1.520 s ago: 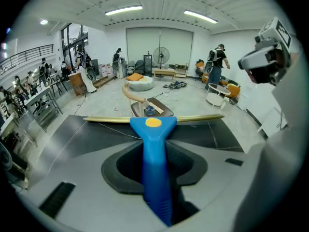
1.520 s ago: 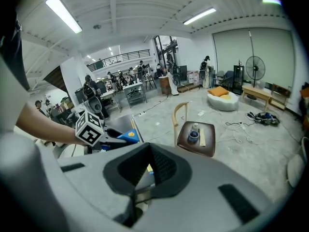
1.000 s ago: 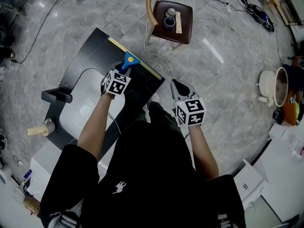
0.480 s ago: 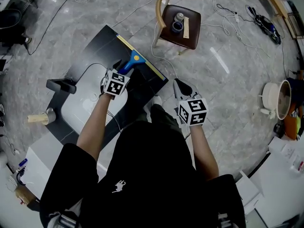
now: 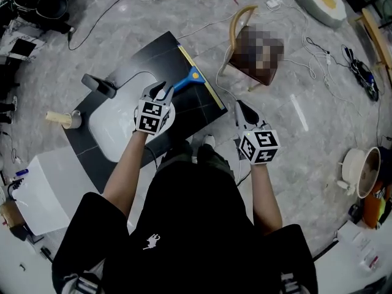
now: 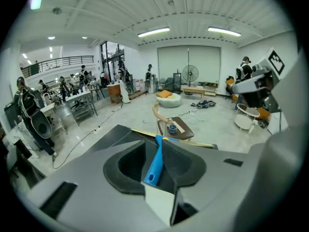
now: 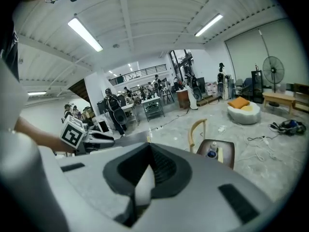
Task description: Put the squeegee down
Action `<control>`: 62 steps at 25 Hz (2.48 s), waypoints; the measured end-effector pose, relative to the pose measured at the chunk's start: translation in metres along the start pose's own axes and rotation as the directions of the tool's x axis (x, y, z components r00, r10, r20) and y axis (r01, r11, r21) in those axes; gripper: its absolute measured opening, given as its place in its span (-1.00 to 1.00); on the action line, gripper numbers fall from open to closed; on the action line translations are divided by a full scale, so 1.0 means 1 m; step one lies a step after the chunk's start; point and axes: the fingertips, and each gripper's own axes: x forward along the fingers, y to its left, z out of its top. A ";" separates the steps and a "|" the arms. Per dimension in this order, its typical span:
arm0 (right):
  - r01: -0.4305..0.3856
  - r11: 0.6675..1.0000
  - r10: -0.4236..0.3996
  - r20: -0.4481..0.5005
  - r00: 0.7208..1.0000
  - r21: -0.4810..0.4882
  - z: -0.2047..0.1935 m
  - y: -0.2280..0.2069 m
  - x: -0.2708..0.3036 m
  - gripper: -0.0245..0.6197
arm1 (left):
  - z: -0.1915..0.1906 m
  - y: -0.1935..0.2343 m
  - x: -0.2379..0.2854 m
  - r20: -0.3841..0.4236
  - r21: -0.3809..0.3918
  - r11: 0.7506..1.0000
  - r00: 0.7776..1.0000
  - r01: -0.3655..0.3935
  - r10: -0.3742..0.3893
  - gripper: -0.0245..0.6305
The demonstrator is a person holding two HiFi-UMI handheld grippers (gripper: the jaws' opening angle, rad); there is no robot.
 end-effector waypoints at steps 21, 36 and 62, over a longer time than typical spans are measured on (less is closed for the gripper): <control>-0.107 0.988 0.123 0.138 0.983 -0.112 0.054 0.080 -0.025 -0.92 | 0.045 -0.013 -0.141 0.282 -0.132 0.986 0.950 -0.102 0.136 -0.92; 0.027 0.992 0.008 0.279 0.960 -0.120 0.060 0.187 -0.119 -0.92 | 0.027 0.011 -0.277 0.456 -0.109 0.992 0.883 -0.065 0.108 -0.92; 0.100 0.984 -0.036 0.382 0.924 -0.150 0.079 0.219 -0.189 -0.92 | 0.053 -0.013 -0.343 0.563 -0.095 0.994 0.821 -0.051 0.096 -0.92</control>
